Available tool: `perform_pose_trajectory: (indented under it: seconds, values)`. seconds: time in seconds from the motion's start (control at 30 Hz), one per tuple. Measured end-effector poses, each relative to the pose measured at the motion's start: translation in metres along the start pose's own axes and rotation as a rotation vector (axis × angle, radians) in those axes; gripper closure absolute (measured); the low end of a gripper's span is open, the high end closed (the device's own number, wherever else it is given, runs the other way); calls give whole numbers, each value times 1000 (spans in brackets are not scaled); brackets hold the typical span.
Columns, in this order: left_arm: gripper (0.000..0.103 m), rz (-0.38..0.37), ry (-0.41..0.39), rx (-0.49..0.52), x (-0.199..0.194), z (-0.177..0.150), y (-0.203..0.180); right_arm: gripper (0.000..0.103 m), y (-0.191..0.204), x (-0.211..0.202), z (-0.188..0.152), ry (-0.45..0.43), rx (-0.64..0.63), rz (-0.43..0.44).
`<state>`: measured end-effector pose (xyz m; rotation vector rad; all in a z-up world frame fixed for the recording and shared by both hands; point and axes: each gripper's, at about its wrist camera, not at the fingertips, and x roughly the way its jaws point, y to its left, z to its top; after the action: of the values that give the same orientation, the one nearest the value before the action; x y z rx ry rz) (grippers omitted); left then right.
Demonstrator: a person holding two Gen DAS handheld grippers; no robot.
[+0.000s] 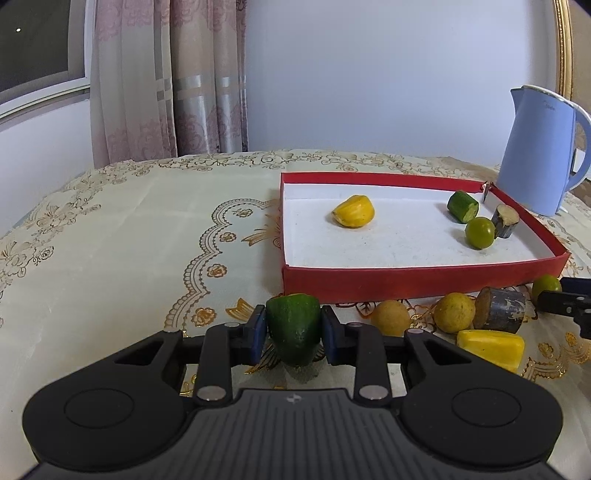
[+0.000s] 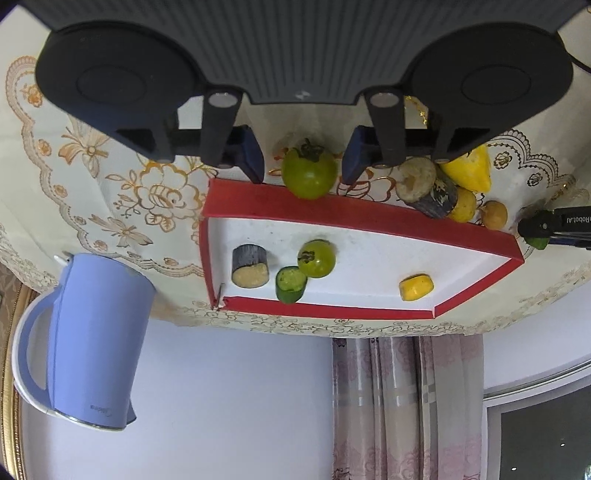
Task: Organize fruits
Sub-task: 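Lift the green bell pepper over the tray with the left gripper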
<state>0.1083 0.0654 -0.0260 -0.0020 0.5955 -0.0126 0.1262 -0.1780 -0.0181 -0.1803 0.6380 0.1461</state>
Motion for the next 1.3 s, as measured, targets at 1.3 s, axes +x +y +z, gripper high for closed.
perform_pose_trajectory:
  seconds: [1.3]
  values:
    - [73,74,-27,30,-2,-1,-5,71,-1,-1,0,-3,3,-1]
